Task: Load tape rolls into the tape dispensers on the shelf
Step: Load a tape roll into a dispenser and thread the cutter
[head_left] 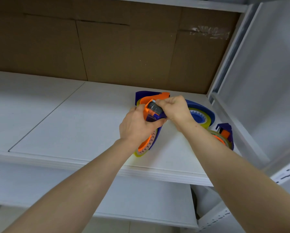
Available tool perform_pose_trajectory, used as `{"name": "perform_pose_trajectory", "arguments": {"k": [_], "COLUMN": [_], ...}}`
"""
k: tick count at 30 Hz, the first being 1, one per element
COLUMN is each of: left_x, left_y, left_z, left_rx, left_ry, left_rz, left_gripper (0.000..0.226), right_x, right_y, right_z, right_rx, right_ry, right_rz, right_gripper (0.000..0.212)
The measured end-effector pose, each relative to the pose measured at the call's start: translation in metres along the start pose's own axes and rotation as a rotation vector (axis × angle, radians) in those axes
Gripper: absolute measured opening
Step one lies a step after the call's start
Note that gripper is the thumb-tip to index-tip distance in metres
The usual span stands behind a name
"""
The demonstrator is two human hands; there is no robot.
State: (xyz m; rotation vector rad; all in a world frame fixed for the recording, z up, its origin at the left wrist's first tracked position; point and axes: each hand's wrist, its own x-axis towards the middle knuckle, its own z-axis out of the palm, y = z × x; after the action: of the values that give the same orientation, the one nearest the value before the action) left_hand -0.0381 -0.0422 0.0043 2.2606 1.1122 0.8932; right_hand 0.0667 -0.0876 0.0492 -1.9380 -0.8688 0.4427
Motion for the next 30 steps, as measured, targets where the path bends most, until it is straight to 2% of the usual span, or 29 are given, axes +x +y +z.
{"name": "perform_pose_trajectory", "arguments": {"k": [4,8,12,16,19,20,22,26,29,30], "left_x": [0.000,0.002,0.003,0.005,0.004,0.004,0.005,0.007,0.010,0.014], "left_y": [0.002,0.001,0.002,0.000,0.003,0.003,0.000,-0.004,-0.006,-0.009], "left_z": [0.001,0.002,0.002,0.002,0.004,0.004,0.004,0.004,0.000,-0.002], "left_rx": [0.018,0.031,0.034,0.003,0.034,0.032,0.006,-0.044,-0.157,-0.247], "left_ry": [0.001,0.020,0.001,0.010,0.002,0.003,0.012,-0.006,-0.005,0.007], "left_rz": [0.007,0.012,0.015,-0.017,0.000,-0.007,-0.031,-0.046,-0.110,-0.167], "left_gripper": [0.066,0.066,0.066,0.065,0.066,0.066,0.065,0.065,0.057,0.051], "right_x": [0.004,0.004,0.007,-0.002,0.000,0.000,-0.003,-0.008,-0.013,-0.017], "right_y": [-0.005,-0.006,-0.002,0.008,0.011,0.012,0.014,0.020,0.031,0.037], "right_z": [-0.005,0.000,-0.002,-0.003,-0.001,-0.001,0.001,0.001,-0.003,0.000], "right_rx": [-0.007,-0.069,0.065,0.288,0.233,0.235,0.347,0.491,0.703,0.688], "right_ry": [-0.030,-0.053,-0.003,-0.098,0.020,0.013,-0.073,-0.152,-0.334,-0.390], "right_rz": [0.050,0.006,0.061,0.078,0.046,0.048,0.092,0.105,0.161,0.179], "right_gripper": [0.021,0.024,0.016,0.017,0.024,0.022,0.016,0.017,0.024,0.022]}}
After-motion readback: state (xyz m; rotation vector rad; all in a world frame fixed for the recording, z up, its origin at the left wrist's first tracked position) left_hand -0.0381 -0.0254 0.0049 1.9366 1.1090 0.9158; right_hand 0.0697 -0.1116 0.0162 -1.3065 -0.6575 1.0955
